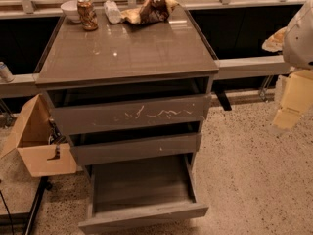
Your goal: Close bottom drawer
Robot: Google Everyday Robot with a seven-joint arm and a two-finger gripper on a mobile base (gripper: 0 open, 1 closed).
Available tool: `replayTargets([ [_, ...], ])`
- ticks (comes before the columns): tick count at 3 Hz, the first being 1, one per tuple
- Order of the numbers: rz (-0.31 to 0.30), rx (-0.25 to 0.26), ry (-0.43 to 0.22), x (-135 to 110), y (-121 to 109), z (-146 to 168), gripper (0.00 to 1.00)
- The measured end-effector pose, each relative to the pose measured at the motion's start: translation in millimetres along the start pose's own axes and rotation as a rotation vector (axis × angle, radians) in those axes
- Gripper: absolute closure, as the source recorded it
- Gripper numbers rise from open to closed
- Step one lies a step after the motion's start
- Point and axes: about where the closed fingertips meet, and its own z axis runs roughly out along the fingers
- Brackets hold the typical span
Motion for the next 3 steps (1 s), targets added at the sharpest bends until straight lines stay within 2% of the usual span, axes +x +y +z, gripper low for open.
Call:
replayTargets([
  [1, 0.0, 0.0, 0.0, 0, 0, 0, 0.0],
  [2, 0.014, -0.002, -0.004, 5, 4, 15, 0.11],
  [3, 0.048, -0.011, -0.016, 19, 17, 54, 0.36],
])
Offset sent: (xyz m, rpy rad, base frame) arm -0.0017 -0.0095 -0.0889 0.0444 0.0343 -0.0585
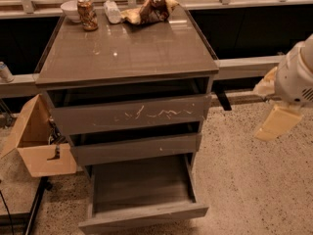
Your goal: Close bottom drawer
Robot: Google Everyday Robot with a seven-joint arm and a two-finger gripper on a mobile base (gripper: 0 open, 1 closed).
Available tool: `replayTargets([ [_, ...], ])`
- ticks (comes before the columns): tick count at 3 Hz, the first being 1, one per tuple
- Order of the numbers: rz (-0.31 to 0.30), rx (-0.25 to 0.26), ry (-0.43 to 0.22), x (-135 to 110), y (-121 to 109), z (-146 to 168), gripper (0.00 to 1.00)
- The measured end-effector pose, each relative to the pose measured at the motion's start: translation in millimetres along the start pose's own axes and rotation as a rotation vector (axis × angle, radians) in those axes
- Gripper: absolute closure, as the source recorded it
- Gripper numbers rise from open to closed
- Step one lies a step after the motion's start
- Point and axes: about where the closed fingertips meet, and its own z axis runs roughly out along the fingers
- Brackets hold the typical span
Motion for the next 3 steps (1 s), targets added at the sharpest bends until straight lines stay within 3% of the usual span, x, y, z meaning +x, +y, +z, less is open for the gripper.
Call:
replayTargets([
  [2, 0.035, -0.016, -0.006, 32, 25, 73, 0.83],
  [3, 0.055, -0.016, -0.003, 53, 37, 111, 1.0],
])
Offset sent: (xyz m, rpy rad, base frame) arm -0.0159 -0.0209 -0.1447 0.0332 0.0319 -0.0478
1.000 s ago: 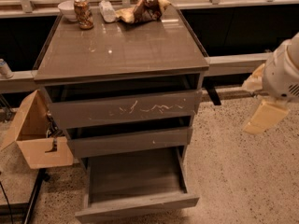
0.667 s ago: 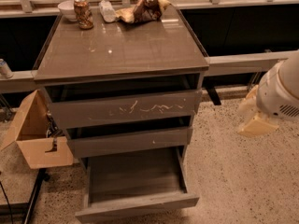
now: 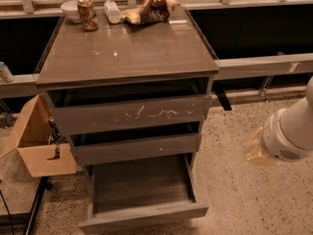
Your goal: Close bottom drawer
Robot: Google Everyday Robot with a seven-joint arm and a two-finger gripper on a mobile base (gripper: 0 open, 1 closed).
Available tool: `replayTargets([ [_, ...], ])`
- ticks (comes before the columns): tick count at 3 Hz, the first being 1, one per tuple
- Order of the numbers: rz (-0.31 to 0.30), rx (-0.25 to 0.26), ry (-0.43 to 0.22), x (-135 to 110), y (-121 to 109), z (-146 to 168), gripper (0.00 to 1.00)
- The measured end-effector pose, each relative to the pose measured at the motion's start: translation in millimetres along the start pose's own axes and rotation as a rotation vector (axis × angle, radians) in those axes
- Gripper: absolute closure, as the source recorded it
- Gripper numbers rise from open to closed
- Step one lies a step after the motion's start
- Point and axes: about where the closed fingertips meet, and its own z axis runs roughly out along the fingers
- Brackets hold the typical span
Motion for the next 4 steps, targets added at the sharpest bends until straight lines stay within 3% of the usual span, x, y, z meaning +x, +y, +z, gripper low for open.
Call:
replayTargets([
  [1, 0.001, -0.011, -0.002, 21, 16, 43, 1.0],
  [2, -0.021, -0.072, -0.002, 36, 39, 88, 1.0],
  [3, -0.028, -0.198, 0.053, 68, 76, 142, 1.0],
  [4, -0.026, -0.201, 0.047, 69, 76, 149, 1.0],
])
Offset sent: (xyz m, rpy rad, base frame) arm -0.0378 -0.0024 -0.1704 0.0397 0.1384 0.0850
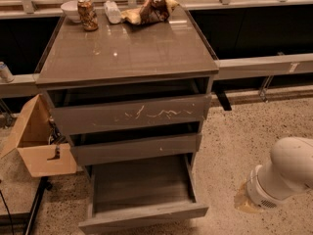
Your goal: Close bottom drawer
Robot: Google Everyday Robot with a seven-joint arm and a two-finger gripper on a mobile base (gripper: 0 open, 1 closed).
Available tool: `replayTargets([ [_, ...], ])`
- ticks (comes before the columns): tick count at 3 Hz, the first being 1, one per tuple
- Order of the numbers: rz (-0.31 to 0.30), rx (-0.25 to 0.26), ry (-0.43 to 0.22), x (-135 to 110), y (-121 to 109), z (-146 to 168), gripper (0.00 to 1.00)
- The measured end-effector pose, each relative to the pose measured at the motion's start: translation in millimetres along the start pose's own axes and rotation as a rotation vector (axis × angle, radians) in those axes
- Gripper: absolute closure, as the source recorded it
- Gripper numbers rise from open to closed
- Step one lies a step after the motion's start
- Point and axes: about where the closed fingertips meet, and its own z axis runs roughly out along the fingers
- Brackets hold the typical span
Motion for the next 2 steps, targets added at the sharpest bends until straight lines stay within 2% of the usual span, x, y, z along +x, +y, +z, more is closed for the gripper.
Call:
replayTargets([
  [1, 0.006, -0.022, -0.032, 3, -5, 37, 1.0],
  [2, 0.007, -0.036, -0.085, 5, -9, 87, 1.0],
])
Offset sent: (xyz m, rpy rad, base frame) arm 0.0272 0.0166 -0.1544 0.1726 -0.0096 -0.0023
